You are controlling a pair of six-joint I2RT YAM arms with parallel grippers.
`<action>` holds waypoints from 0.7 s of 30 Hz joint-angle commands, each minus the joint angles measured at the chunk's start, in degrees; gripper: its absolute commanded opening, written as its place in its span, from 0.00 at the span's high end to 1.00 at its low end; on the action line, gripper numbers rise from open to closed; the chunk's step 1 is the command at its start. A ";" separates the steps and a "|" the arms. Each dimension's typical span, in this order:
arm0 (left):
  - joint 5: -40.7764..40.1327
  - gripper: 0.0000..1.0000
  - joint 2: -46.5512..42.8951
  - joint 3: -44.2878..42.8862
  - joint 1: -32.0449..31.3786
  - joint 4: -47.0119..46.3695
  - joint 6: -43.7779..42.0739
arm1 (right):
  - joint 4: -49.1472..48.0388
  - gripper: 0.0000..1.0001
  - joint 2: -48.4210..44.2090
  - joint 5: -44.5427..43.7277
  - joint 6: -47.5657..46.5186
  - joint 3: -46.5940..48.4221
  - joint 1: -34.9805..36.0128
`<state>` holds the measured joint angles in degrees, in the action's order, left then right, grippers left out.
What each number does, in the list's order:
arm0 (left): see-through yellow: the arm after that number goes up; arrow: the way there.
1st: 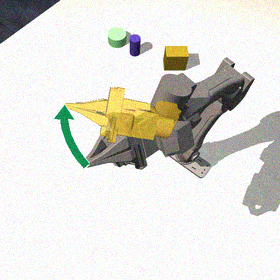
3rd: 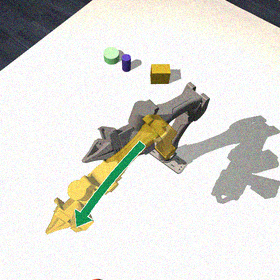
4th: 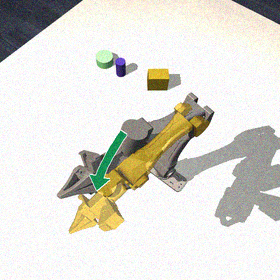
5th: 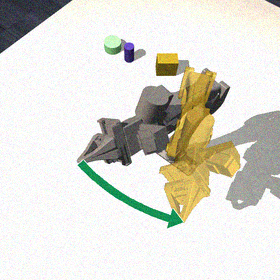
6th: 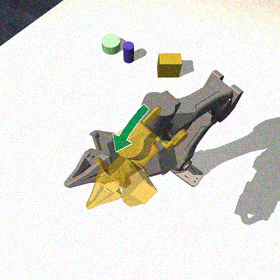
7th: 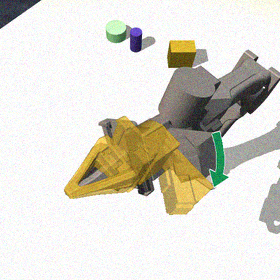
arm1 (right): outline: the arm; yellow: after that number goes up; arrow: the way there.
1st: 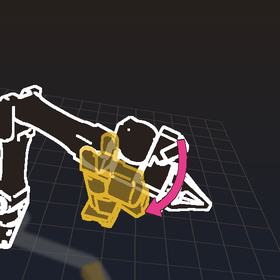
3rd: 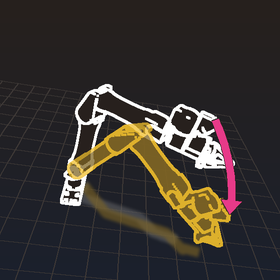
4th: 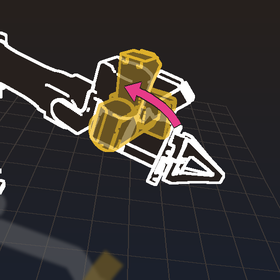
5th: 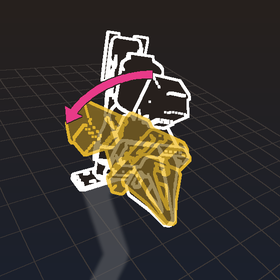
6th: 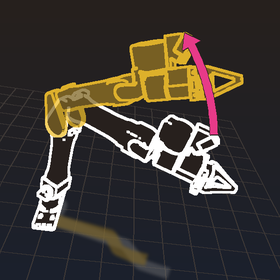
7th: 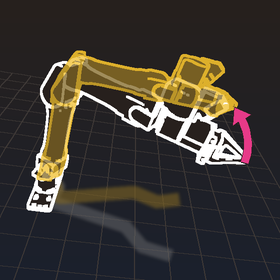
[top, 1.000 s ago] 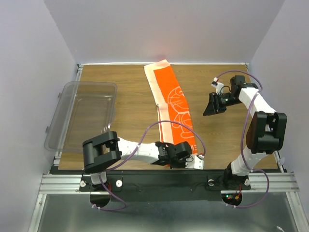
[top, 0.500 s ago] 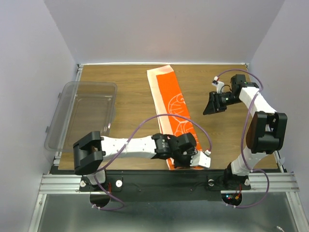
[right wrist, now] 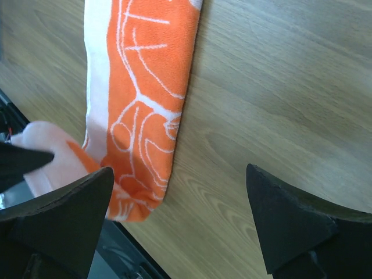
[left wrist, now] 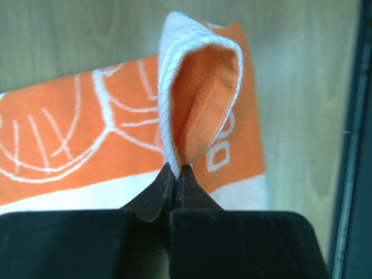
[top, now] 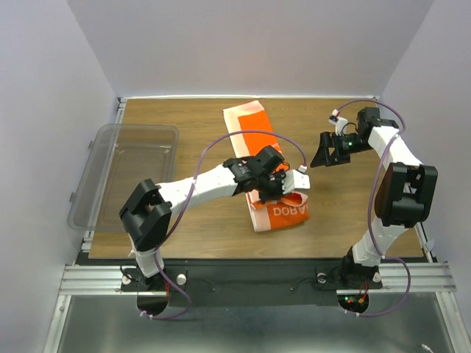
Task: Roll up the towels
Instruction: Fold the towel
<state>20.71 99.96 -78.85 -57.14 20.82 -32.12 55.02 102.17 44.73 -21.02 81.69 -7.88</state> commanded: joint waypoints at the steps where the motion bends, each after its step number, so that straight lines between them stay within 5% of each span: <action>1: -0.49 1.00 2.33 -4.20 2.99 -0.07 -3.65 | -0.18 0.00 0.13 -0.78 -0.34 1.98 -0.73; 21: -1.73 1.00 12.18 -10.62 10.12 -2.27 -7.69 | -0.18 0.00 1.89 -0.44 -1.92 -0.30 -1.08</action>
<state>19.16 112.25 -86.48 -47.48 19.18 -37.95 55.09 103.85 43.48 -21.85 81.58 -8.36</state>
